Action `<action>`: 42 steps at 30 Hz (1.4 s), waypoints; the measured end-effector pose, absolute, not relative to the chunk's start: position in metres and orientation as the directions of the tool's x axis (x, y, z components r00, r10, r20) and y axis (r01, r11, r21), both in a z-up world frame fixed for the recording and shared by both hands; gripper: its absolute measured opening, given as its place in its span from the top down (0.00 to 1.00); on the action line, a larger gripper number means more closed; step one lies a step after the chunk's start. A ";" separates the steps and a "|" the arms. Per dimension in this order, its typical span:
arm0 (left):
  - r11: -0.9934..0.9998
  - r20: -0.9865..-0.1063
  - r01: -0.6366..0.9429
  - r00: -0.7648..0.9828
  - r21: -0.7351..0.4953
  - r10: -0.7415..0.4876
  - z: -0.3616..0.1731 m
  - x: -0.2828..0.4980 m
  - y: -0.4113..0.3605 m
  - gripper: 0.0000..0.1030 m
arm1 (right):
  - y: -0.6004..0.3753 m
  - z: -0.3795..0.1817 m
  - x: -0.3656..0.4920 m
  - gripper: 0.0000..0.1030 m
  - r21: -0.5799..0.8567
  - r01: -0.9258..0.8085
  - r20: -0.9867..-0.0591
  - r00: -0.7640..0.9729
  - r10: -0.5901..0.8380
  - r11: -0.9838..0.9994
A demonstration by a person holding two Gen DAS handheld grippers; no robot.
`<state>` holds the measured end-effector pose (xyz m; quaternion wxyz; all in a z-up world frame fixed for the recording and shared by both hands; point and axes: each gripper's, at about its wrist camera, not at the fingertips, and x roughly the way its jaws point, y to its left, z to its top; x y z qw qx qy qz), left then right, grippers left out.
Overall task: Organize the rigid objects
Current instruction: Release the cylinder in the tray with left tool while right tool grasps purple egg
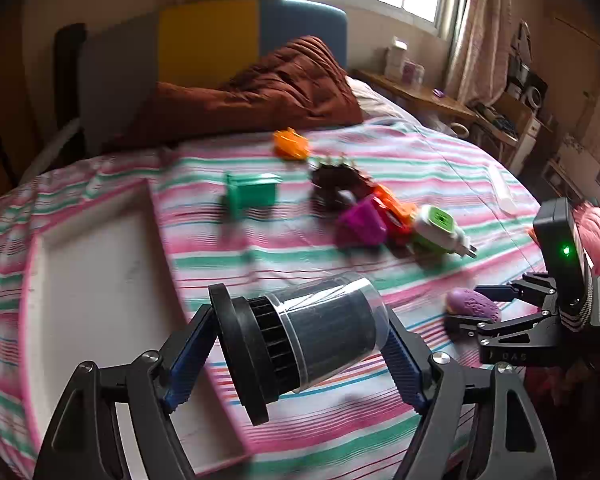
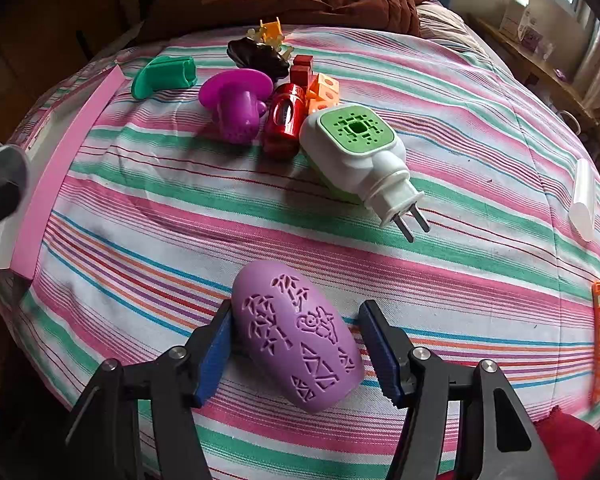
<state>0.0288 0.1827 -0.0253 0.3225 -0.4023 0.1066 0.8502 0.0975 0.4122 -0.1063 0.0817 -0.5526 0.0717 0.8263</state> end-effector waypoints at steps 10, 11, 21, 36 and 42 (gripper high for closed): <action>-0.878 -0.761 -0.475 -0.549 -0.057 0.346 -0.014 -0.027 0.084 0.22 | 0.407 -0.106 0.096 0.45 -0.029 -0.186 -0.915 -0.392 0.101 -0.982; -0.892 -0.763 -0.448 -0.555 -0.060 0.331 -0.016 -0.035 0.073 0.22 | 0.407 -0.106 0.096 0.47 -0.033 -0.181 -0.913 -0.395 0.104 -0.983; -0.945 -0.784 -0.314 -0.564 -0.087 0.260 -0.034 -0.083 0.025 0.22 | 0.396 -0.108 0.101 0.54 -0.057 -0.171 -0.899 -0.421 0.125 -0.984; -0.952 -0.826 -0.301 -0.519 -0.063 0.219 -0.059 -0.165 0.037 0.22 | 0.387 -0.115 0.079 0.56 -0.059 -0.183 -0.884 -0.448 0.137 -0.981; -0.959 -0.828 -0.283 -0.529 -0.036 0.187 -0.065 -0.190 0.046 0.22 | 0.385 -0.115 0.076 0.56 -0.058 -0.178 -0.881 -0.454 0.134 -0.982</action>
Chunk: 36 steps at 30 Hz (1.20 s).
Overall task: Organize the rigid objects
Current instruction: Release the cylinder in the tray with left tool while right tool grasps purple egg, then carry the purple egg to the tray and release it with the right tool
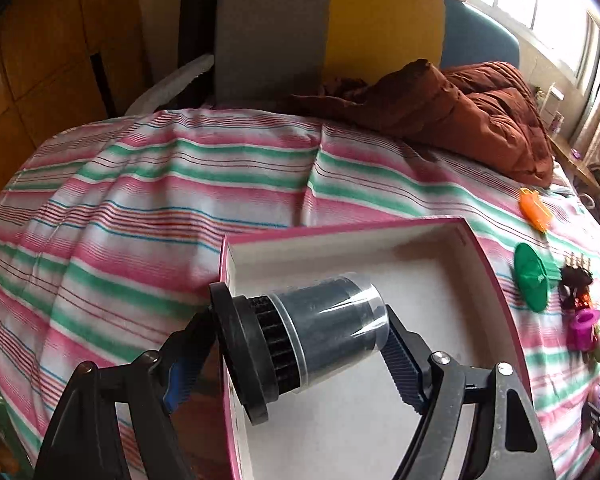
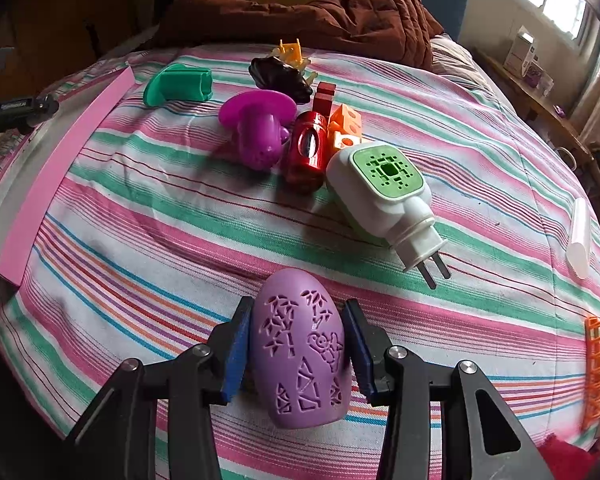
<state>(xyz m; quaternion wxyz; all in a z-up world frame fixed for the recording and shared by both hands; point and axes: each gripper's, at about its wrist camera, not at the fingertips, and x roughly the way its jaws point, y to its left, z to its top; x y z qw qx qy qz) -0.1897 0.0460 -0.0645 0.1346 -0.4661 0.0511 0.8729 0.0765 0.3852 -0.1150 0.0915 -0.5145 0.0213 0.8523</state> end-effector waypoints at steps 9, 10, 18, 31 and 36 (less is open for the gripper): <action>-0.964 -0.837 -0.262 -0.516 -0.051 0.185 -0.074 -0.193 0.043 0.18 | 0.383 -0.115 0.074 0.56 -0.062 -0.178 -0.879 -0.456 0.138 -0.982; -0.966 -0.835 -0.250 -0.517 -0.064 0.189 -0.073 -0.192 0.039 0.18 | 0.383 -0.115 0.074 0.56 -0.061 -0.179 -0.879 -0.456 0.138 -0.982; -0.968 -0.773 -0.244 -0.602 -0.059 0.199 -0.044 -0.157 0.021 0.18 | 0.382 -0.114 0.073 0.56 -0.072 -0.179 -0.877 -0.457 0.148 -0.981; -0.974 -0.735 -0.226 -0.656 -0.024 0.171 -0.014 -0.068 0.022 0.18 | 0.377 -0.114 0.072 0.57 -0.101 -0.191 -0.873 -0.454 0.179 -0.976; -0.975 -0.725 -0.221 -0.666 -0.035 0.178 -0.013 -0.043 0.028 0.18 | 0.376 -0.114 0.071 0.57 -0.102 -0.201 -0.872 -0.453 0.185 -0.974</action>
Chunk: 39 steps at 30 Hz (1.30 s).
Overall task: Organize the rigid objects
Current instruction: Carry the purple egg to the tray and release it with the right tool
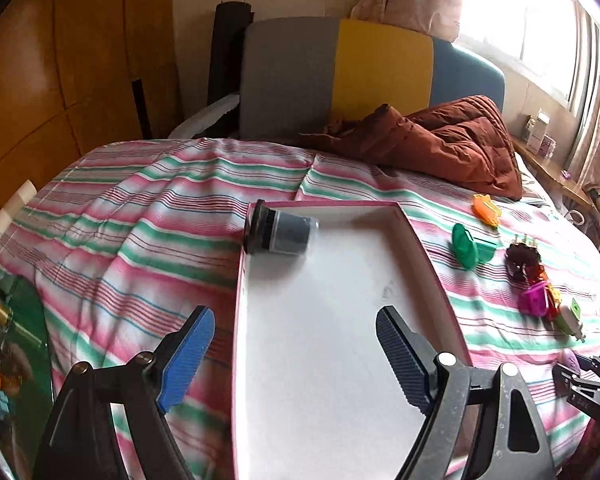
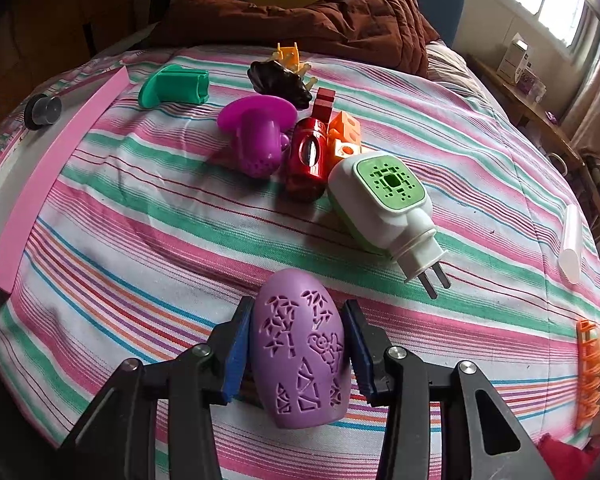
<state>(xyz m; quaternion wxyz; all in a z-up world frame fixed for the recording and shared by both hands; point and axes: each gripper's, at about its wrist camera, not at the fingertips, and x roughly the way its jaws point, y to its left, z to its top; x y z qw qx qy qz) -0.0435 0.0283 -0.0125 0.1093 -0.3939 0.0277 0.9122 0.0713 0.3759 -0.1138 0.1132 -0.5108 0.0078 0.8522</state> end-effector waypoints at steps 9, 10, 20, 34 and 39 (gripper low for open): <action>-0.975 -0.717 -0.219 -0.676 -0.026 0.171 -0.012 -0.020 0.032 0.18 | 0.372 -0.112 0.070 0.57 -0.099 -0.241 -0.869 -0.451 0.202 -0.965; -0.976 -0.715 -0.218 -0.678 -0.024 0.169 -0.013 -0.018 0.032 0.18 | 0.370 -0.111 0.070 0.57 -0.100 -0.242 -0.868 -0.453 0.203 -0.965; -0.977 -0.716 -0.212 -0.679 -0.018 0.161 -0.017 -0.004 0.026 0.18 | 0.332 -0.111 0.065 0.57 -0.028 -0.236 -0.859 -0.491 0.144 -0.971; -0.971 -0.718 -0.232 -0.668 -0.051 0.197 -0.013 0.010 0.022 0.18 | 0.285 -0.108 0.052 0.57 0.048 -0.272 -0.837 -0.536 0.110 -0.961; -0.970 -0.721 -0.239 -0.664 -0.049 0.200 -0.012 0.012 0.021 0.18 | 0.279 -0.107 0.046 0.57 0.086 -0.286 -0.838 -0.539 0.086 -0.954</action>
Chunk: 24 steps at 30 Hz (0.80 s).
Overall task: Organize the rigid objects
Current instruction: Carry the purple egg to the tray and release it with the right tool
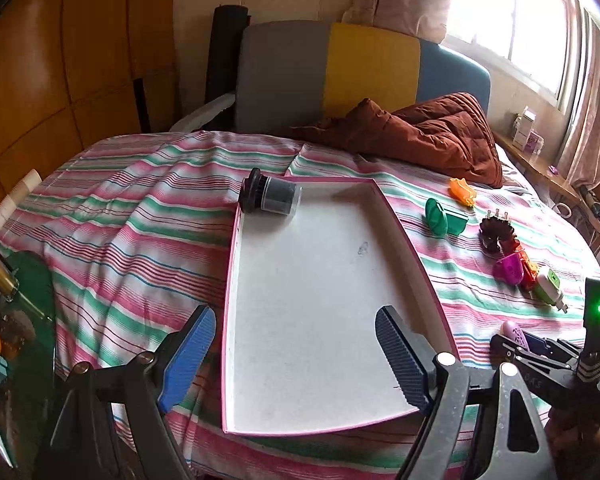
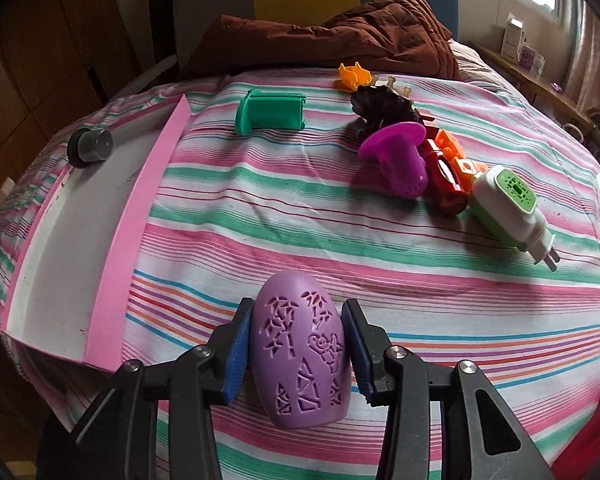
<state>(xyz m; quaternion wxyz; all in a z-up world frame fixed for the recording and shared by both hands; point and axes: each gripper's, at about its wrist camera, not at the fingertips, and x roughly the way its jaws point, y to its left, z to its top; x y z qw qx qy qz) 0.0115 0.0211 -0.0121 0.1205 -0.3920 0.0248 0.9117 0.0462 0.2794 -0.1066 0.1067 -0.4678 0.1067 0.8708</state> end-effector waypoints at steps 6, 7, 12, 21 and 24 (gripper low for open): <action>-0.970 -0.721 -0.241 -0.666 -0.032 0.190 -0.013 0.013 0.019 0.18 | 0.278 -0.099 0.044 0.57 0.150 -0.304 -0.833 -0.551 0.045 -0.941; -0.970 -0.721 -0.241 -0.667 -0.031 0.189 -0.013 0.012 0.018 0.18 | 0.276 -0.094 0.043 0.57 0.152 -0.298 -0.828 -0.560 0.044 -0.942; -0.971 -0.724 -0.238 -0.664 -0.031 0.186 -0.017 0.012 0.013 0.18 | 0.259 -0.072 0.038 0.57 0.150 -0.252 -0.798 -0.602 0.033 -0.956; -0.976 -0.735 -0.215 -0.656 -0.039 0.173 -0.022 0.009 -0.002 0.18 | 0.221 -0.047 0.015 0.57 0.181 -0.144 -0.774 -0.631 -0.051 -0.973; -0.977 -0.732 -0.207 -0.659 -0.045 0.173 -0.022 0.009 -0.007 0.18 | 0.206 -0.041 0.004 0.57 0.204 -0.099 -0.772 -0.629 -0.097 -0.974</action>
